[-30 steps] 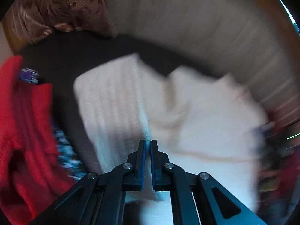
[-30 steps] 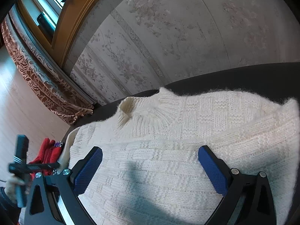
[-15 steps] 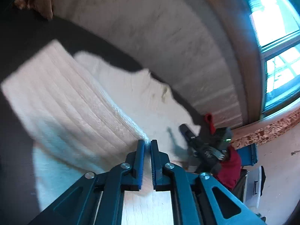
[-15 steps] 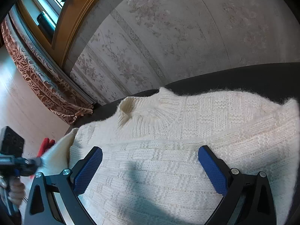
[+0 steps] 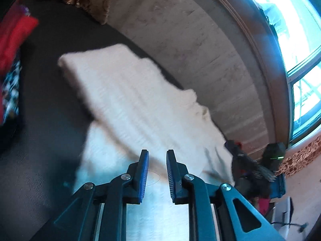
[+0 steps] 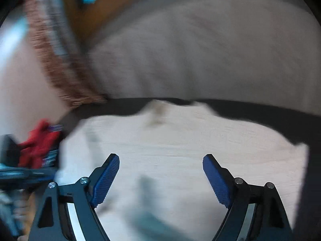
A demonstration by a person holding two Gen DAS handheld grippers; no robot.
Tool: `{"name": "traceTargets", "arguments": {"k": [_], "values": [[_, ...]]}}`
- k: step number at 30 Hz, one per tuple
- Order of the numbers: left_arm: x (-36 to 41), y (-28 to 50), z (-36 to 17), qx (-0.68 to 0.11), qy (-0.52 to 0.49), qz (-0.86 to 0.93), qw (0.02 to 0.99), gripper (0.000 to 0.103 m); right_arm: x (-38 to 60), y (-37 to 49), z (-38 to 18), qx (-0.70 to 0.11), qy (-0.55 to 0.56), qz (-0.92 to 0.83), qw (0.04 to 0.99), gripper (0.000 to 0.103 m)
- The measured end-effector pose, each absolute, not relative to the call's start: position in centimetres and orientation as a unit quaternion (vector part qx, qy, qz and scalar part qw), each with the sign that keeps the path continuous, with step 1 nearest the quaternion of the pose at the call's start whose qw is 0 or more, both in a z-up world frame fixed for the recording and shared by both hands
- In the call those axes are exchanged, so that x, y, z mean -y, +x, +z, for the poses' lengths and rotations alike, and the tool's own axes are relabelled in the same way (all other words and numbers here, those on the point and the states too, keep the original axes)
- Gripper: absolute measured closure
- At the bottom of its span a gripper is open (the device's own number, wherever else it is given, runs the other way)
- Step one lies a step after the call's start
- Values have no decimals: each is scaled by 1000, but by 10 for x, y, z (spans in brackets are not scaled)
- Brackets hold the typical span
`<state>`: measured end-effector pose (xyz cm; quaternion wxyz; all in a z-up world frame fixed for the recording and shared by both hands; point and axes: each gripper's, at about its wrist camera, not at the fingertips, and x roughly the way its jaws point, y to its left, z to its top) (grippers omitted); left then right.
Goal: Fold clothes
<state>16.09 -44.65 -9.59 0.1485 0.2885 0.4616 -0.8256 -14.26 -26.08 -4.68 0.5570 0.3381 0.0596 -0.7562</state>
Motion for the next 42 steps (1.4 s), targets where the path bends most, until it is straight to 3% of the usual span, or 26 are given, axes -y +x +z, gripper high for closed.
{"name": "traceTargets", "arguments": {"k": [7,9,12,13,15,17,27,35,42], "values": [[433,168,-122,-455,296,-828,144,85,314,-90,-63,-133,378,-692,600,18],[436,170,-126,-462,290,-827,136,85,318,-83,-71,-138,392,-685,598,27],[437,172,-130,-469,281,-827,130,89,324,-71,-74,-170,387,-688,589,51],[437,172,-131,-464,281,-830,130,91,326,-67,-76,-185,384,-691,583,67],[434,172,-130,-449,278,-839,132,91,327,-64,-75,-193,384,-695,576,73],[431,169,-130,-441,277,-843,134,91,324,-62,-72,-186,393,-693,575,95],[440,161,-104,-452,255,-843,140,83,352,-15,59,-261,291,-682,618,95],[469,138,-80,-452,234,-843,174,81,367,-4,163,-263,220,-688,640,95],[498,136,-82,-464,228,-825,230,78,324,-44,201,-230,217,-717,622,95]]}}
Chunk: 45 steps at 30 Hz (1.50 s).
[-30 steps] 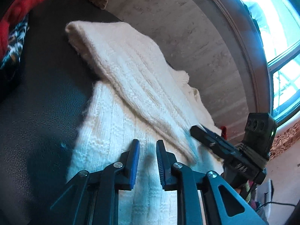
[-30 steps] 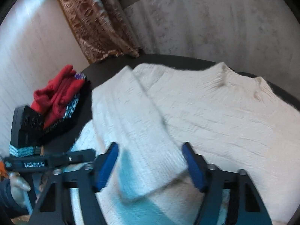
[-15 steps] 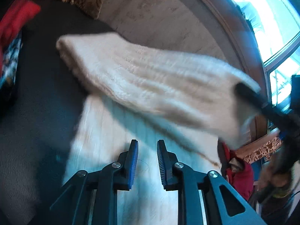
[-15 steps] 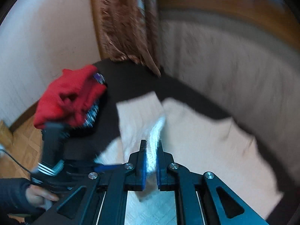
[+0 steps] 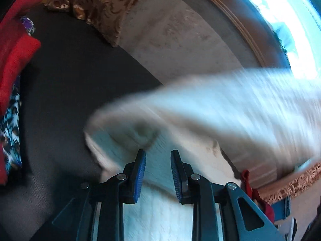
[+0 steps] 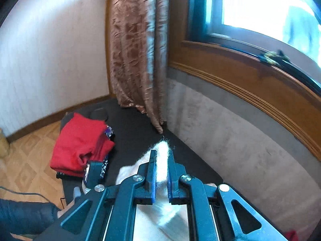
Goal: Fold clothes
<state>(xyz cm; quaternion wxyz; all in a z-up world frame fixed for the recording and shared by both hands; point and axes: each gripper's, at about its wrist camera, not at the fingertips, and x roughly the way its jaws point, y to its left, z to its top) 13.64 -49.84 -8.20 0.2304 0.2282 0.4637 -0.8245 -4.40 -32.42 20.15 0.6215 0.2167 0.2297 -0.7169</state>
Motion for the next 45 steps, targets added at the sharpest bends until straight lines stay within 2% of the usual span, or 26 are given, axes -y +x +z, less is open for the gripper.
{"name": "traceTargets", "arguments": {"k": [7,15,21,25,27,29,30,32,36,39,41,42,43,44,45], "values": [[476,142,-101,-474,245,-818,212,77,259,-110,174,-219,253,-765,551,95],[455,161,-117,-516,235,-807,162,75,205,-220,39,-175,406,-792,422,95],[462,165,-110,-504,236,-809,191,73,195,-248,-16,-115,467,-780,401,94],[470,157,-117,-505,261,-795,212,72,186,-254,-15,-75,482,-768,414,90],[475,154,-117,-517,251,-792,208,72,182,-259,-22,-41,499,-751,430,83],[477,155,-117,-530,238,-789,199,70,175,-259,-32,-26,509,-745,430,57],[479,155,-117,-538,232,-786,196,69,171,-260,-37,-20,513,-743,429,52],[481,153,-116,-542,232,-783,200,67,165,-261,-45,1,517,-740,431,50],[484,146,-117,-550,229,-778,201,66,156,-266,-55,28,507,-746,432,51],[485,144,-120,-557,223,-773,206,68,159,-267,-58,-9,494,-766,412,53],[488,144,-122,-563,221,-768,211,75,164,-264,-56,-44,491,-767,409,68],[489,144,-122,-563,222,-767,213,77,167,-263,-54,-62,490,-767,408,70],[490,144,-122,-561,223,-768,214,79,170,-261,-53,-80,489,-767,407,78],[491,144,-121,-558,225,-769,215,85,170,-259,-49,-81,489,-763,414,94],[491,145,-121,-556,226,-771,213,86,168,-256,-41,-72,489,-759,425,95]]}}
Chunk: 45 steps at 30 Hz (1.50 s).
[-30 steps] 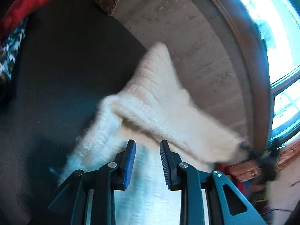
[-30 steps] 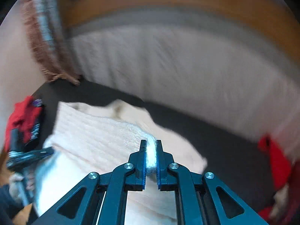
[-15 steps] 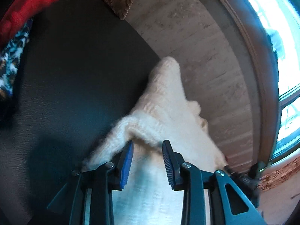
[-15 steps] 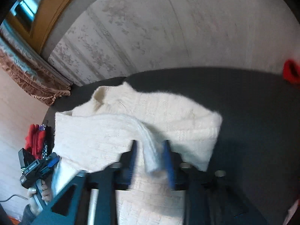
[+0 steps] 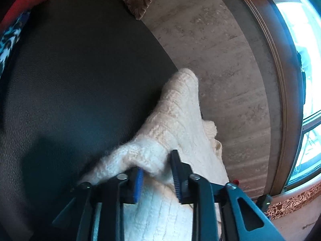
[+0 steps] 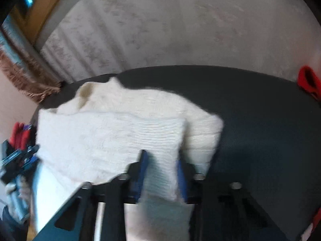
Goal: Fold clothes
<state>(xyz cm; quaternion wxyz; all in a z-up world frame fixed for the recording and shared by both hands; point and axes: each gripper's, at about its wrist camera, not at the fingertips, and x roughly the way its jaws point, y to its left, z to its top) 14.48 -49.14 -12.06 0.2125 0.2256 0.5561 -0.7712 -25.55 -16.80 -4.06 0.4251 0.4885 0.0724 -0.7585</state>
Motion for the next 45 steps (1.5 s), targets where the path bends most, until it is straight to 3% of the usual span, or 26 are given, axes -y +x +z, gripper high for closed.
{"name": "traceTargets", "arguments": {"k": [3,9,16,18,23,26,30,33,35,36,40,45], "values": [[493,153,-119,-563,215,-773,198,90,151,-239,-10,-23,468,-749,469,95],[491,167,-114,-551,215,-780,204,96,126,-245,-32,5,503,-749,431,95],[493,178,-105,-558,199,-782,192,96,109,-241,-11,129,476,-728,476,95],[491,178,-101,-559,190,-786,184,96,111,-240,-2,141,465,-725,487,95],[485,188,-104,-544,211,-783,217,98,117,-247,-43,87,529,-733,418,95],[495,178,-101,-545,218,-773,239,98,103,-253,-65,118,542,-731,398,95],[498,174,-99,-550,218,-773,231,98,90,-248,-32,166,495,-735,432,95],[492,171,-103,-558,228,-766,222,98,104,-238,-22,87,483,-761,424,87],[487,173,-103,-567,221,-765,211,93,118,-230,-29,60,499,-740,447,59],[484,175,-103,-572,216,-765,205,92,123,-224,-36,62,510,-727,456,54],[464,183,-93,-552,217,-783,188,88,134,-199,-51,53,509,-721,467,52],[447,174,-93,-546,235,-789,154,82,163,-155,-42,-118,398,-787,457,52]]}}
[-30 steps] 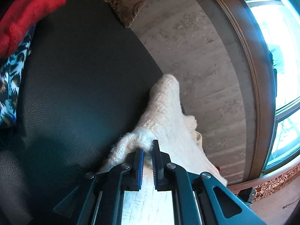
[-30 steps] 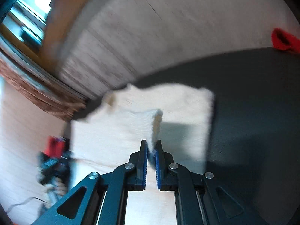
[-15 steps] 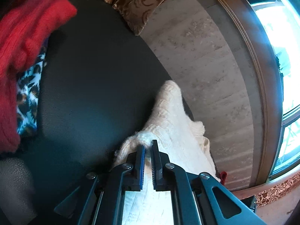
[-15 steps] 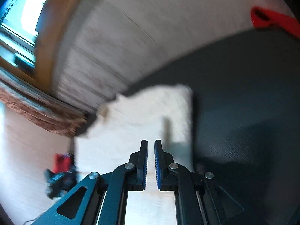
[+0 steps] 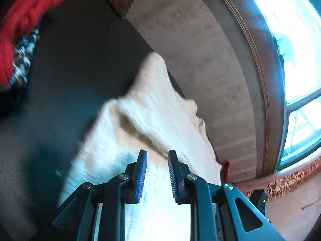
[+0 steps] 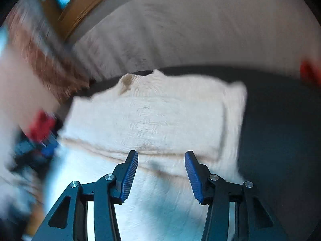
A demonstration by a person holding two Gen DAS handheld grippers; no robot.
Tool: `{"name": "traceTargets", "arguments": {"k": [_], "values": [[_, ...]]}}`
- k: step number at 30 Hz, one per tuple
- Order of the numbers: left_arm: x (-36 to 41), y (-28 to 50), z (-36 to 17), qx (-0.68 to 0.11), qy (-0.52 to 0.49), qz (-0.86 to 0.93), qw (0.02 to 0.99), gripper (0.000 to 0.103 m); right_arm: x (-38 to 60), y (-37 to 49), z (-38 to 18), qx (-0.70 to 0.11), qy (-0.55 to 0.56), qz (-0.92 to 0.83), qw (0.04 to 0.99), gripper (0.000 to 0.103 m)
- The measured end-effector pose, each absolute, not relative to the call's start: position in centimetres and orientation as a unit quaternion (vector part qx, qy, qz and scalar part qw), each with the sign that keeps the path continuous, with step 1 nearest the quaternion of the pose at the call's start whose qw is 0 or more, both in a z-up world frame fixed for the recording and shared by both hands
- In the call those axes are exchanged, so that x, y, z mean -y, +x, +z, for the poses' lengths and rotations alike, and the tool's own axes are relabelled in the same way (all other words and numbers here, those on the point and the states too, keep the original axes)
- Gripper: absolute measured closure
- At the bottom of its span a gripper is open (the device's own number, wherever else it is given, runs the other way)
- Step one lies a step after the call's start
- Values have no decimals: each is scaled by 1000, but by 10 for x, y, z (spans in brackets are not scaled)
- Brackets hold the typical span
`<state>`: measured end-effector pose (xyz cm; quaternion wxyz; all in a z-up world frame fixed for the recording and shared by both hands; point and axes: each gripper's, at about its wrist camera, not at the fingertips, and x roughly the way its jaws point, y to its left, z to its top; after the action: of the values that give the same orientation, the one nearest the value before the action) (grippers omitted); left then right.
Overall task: Fold clothes
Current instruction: 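Fold the hem up toward the collar with the left tool and release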
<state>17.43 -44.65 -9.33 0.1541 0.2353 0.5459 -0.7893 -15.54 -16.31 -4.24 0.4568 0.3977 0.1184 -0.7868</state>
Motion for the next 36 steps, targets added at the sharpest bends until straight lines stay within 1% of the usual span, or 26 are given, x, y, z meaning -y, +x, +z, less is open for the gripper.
{"name": "traceTargets", "arguments": {"k": [1,3,4,5,7,9,10,11,13,15,17,19,22,24,25,26,27,28,29,31,33,34,36], "values": [[445,170,-95,-547,238,-788,151,81,170,-150,-41,-145,382,-791,455,52],[445,163,-100,-562,235,-780,146,78,185,-146,-43,-191,362,-790,457,49],[447,159,-103,-571,232,-773,148,77,195,-146,-44,-209,360,-787,455,44],[451,157,-105,-581,231,-765,153,76,202,-147,-48,-226,360,-783,454,42],[453,154,-107,-593,225,-755,165,76,211,-155,-56,-244,368,-776,450,42],[455,151,-105,-590,220,-757,177,76,208,-164,-62,-238,386,-770,449,48],[458,149,-105,-584,219,-760,183,82,207,-168,-61,-234,390,-770,448,66],[463,148,-106,-577,220,-763,190,90,207,-171,-59,-230,394,-769,447,88],[467,143,-106,-565,220,-772,193,95,204,-174,-50,-210,399,-765,459,90],[469,139,-103,-544,221,-784,201,97,202,-170,-39,-198,398,-762,470,91],[470,142,-101,-541,211,-789,201,98,203,-160,-32,-186,395,-758,484,91],[470,149,-100,-537,208,-791,204,98,200,-151,-29,-199,381,-762,484,91],[469,167,-108,-535,225,-789,202,98,205,-151,-53,-249,379,-767,454,91],[467,177,-114,-538,234,-786,195,97,207,-152,-67,-268,377,-766,446,87],[466,181,-115,-538,239,-785,193,97,204,-151,-66,-265,376,-764,452,81],[464,182,-115,-534,243,-786,194,97,201,-149,-64,-260,374,-761,461,62],[462,184,-113,-529,247,-788,195,97,198,-148,-60,-252,384,-751,474,46],[460,186,-111,-522,249,-791,198,97,195,-149,-57,-244,390,-747,480,16],[457,188,-107,-513,251,-796,201,97,191,-151,-52,-235,392,-748,481,5],[450,192,-98,-493,246,-809,205,97,177,-158,-41,-196,399,-755,481,5],[446,190,-88,-475,238,-821,207,93,158,-175,-30,-130,408,-771,472,5],[444,188,-83,-467,235,-827,207,90,155,-183,-28,-109,409,-776,467,5],[440,179,-78,-453,236,-835,203,89,151,-203,-29,-70,412,-791,447,10]]}}
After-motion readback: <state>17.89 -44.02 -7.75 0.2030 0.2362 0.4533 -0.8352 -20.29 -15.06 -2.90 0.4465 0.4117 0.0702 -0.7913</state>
